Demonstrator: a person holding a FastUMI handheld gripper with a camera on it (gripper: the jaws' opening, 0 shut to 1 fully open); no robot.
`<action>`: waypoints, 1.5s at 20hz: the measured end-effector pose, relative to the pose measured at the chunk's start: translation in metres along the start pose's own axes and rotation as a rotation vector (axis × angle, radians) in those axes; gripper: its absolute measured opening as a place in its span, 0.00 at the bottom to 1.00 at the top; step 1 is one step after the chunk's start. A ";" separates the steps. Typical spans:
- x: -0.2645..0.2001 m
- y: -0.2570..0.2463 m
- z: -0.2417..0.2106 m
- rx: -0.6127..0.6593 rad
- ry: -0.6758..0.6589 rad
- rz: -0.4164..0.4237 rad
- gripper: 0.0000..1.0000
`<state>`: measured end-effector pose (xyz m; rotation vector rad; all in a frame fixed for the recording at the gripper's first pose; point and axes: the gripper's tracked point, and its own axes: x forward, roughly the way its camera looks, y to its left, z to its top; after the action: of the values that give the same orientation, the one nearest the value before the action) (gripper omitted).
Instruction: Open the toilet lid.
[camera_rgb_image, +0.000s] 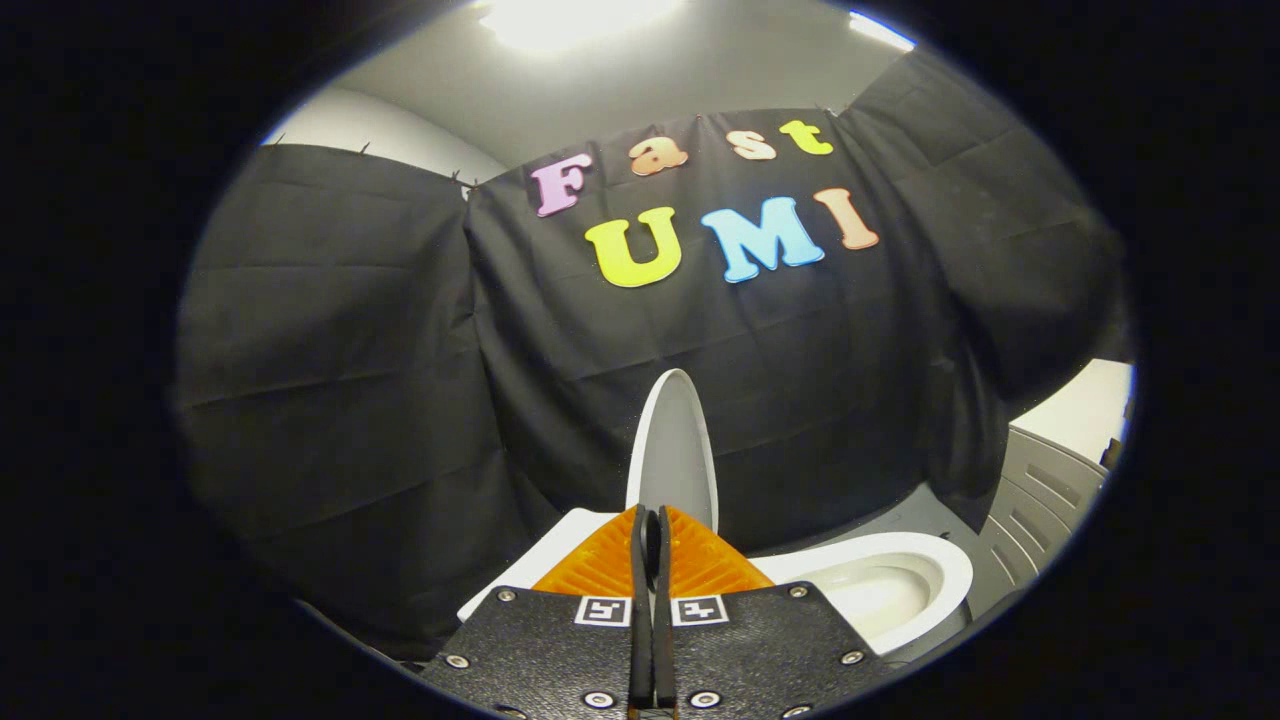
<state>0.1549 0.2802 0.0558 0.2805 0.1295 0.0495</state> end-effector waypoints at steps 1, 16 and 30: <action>0.003 0.012 -0.002 -0.024 0.001 0.018 0.01; 0.032 0.127 -0.044 -0.126 -0.012 0.179 0.01; -0.062 0.092 0.010 -0.283 -0.085 0.312 0.95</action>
<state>0.0918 0.3619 0.0983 0.0178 -0.0073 0.3623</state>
